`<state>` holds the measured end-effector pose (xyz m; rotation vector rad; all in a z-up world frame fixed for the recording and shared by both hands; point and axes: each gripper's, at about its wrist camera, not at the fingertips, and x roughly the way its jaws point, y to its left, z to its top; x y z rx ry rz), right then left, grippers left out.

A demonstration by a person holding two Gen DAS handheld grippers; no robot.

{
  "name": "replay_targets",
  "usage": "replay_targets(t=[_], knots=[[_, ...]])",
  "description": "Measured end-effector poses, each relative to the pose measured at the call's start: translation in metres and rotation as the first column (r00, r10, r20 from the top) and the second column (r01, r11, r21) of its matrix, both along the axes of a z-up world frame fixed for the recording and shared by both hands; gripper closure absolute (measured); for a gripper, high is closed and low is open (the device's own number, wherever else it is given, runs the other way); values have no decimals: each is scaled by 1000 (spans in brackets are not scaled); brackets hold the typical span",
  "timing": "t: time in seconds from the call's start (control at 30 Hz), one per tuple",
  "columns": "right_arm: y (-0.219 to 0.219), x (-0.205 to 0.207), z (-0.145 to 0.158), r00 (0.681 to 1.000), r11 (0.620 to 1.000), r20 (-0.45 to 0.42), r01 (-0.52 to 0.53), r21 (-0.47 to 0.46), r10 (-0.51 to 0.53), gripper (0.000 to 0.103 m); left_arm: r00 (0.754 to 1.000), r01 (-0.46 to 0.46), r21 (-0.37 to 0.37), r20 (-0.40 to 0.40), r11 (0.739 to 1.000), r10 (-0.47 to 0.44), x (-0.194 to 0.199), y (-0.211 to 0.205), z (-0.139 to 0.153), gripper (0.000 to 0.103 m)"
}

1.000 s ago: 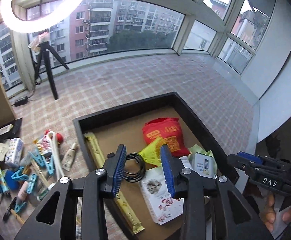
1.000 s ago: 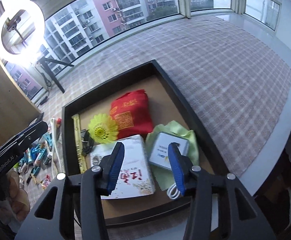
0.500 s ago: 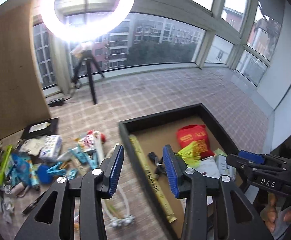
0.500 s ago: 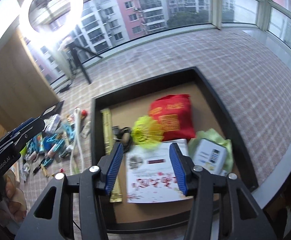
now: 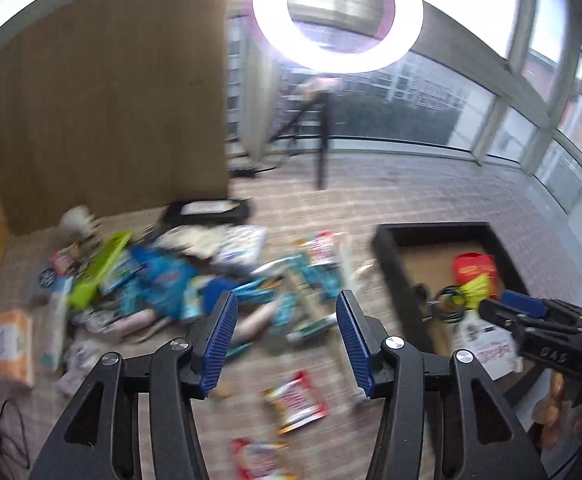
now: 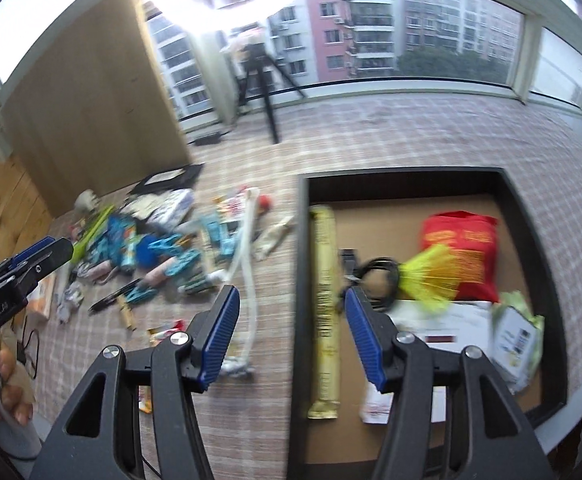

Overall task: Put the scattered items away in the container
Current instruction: 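Move both grippers back to the pile toward the white beaded cord, then close both grippers on the white beaded cord and lift it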

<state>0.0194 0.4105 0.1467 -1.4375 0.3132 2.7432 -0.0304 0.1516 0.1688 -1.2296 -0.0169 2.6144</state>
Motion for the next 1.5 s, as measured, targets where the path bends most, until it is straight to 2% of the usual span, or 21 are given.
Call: replay_targets(t=[0.2,0.37,0.53,0.7,0.8,0.93,1.13,1.27,1.5], knots=[[-41,-15,-22,988,990,77,-134,-46,137,49,993,-72,-27,91,997,74,7,-55,-34,54],[-59,-31,-43,976,986,144,-161,-43,166,49,980,-39,30,195,999,32,14,-57,-66,56],[-51,-53,-66,967,990,214,-134,-38,139,49,966,27,62,257,998,-42,11,-24,-93,57],[-37,-77,-86,956,991,272,-87,-100,111,51,952,71,55,295,996,-84,4,3,-113,59],[-33,-89,-93,955,995,283,-68,-71,86,51,945,78,55,315,995,-91,2,11,-121,60],[-31,-99,-102,947,995,308,-85,-49,96,63,943,72,68,320,995,-90,-1,13,-122,60],[-27,-105,-115,933,993,342,-91,-72,110,68,935,117,123,320,985,-151,-17,40,-114,62],[-29,-106,-119,928,992,352,-93,-89,119,71,915,155,151,350,976,-199,-31,66,-122,72],[-34,-107,-122,924,988,357,-108,-109,141,78,870,180,184,429,966,-244,-40,93,-146,79]])
